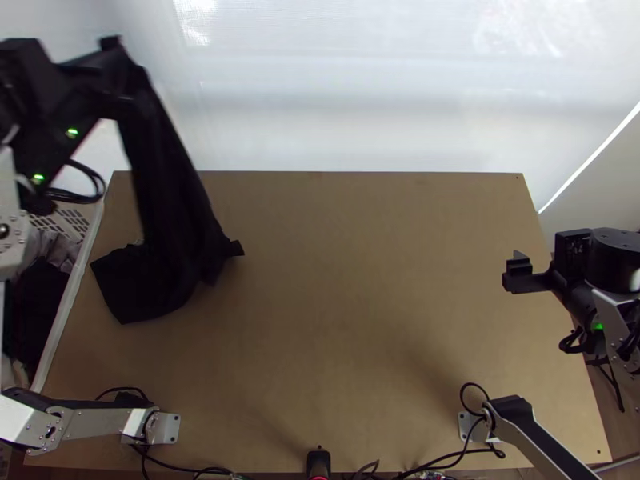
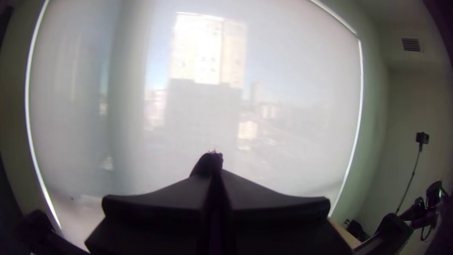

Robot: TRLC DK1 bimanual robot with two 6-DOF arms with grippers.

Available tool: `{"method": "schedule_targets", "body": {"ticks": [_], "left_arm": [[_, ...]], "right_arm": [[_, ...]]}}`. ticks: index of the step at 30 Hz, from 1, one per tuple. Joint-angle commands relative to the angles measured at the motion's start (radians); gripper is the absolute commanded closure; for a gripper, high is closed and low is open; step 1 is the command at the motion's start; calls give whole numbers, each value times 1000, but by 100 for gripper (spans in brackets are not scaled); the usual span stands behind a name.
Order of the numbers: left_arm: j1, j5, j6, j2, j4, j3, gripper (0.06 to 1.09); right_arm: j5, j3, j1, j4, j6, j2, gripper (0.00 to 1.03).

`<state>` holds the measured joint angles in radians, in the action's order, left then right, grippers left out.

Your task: Fold the t-shirt

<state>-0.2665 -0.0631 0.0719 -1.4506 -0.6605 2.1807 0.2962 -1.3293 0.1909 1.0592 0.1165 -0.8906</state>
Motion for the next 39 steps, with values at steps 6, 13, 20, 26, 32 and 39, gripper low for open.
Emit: {"method": "schedule_targets", "body": {"ticks": [6,13,20,26,32,39], "left_arm": [[-474,-32,31,-177,12,-10,105],[-626,-37,25,-301,42,36,105],[-740,-32,8,-407,75,36,105],[-812,-20,5,-516,114,37,104],[-853,-21,11,-568,116,36,88],[-850,-73,-43,-516,55,31,11]], "right_arm": [[3,7,-42,12,6,5,5],[3,13,-65,12,5,9,5],[3,32,-74,13,6,18,5],[3,47,-79,13,6,30,5],[4,65,-80,12,11,47,5],[1,94,-74,-11,3,58,5]]}}
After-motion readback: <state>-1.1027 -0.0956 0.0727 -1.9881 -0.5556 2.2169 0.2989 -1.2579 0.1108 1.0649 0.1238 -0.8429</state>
